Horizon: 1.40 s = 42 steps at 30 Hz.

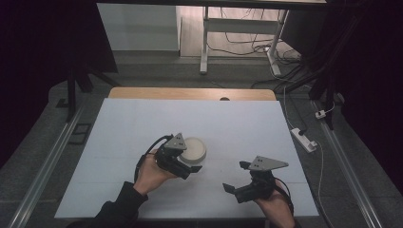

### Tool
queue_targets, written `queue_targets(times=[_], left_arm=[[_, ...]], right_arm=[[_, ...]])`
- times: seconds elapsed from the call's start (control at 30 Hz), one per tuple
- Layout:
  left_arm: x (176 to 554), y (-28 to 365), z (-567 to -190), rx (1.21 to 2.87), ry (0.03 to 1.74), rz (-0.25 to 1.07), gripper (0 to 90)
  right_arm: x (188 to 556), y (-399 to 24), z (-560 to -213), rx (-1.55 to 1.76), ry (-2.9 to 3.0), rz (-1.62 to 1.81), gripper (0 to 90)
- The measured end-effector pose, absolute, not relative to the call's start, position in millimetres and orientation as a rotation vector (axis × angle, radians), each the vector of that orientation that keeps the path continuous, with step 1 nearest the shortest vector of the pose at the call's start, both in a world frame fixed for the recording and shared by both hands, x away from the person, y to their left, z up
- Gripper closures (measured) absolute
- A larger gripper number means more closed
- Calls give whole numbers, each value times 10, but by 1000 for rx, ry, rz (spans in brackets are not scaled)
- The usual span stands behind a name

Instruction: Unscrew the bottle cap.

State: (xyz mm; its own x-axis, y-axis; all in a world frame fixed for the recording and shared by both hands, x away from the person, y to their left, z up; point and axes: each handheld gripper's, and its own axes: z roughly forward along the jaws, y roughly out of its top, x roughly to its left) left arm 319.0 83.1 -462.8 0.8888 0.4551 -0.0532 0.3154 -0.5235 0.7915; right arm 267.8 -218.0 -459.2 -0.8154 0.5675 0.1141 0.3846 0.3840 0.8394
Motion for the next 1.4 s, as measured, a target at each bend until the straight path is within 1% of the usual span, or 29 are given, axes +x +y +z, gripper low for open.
queue_targets(times=[0.27,0.5,0.97,1.2,1.4], left_arm=[[3172,821,-4614,2169,516,196,75],[3171,822,-4615,2177,495,186,75],[3152,802,-4619,2191,445,157,75],[3144,805,-4609,2183,423,132,75],[3131,800,-4591,2195,390,124,75]], right_arm=[[2730,-2003,-4517,801,2442,1420,0],[2859,-1846,-4365,764,2452,1467,0],[3001,-1586,-4295,715,2477,1493,0],[3059,-1370,-4224,629,2496,1531,0],[3104,-1226,-4241,578,2527,1523,0]])
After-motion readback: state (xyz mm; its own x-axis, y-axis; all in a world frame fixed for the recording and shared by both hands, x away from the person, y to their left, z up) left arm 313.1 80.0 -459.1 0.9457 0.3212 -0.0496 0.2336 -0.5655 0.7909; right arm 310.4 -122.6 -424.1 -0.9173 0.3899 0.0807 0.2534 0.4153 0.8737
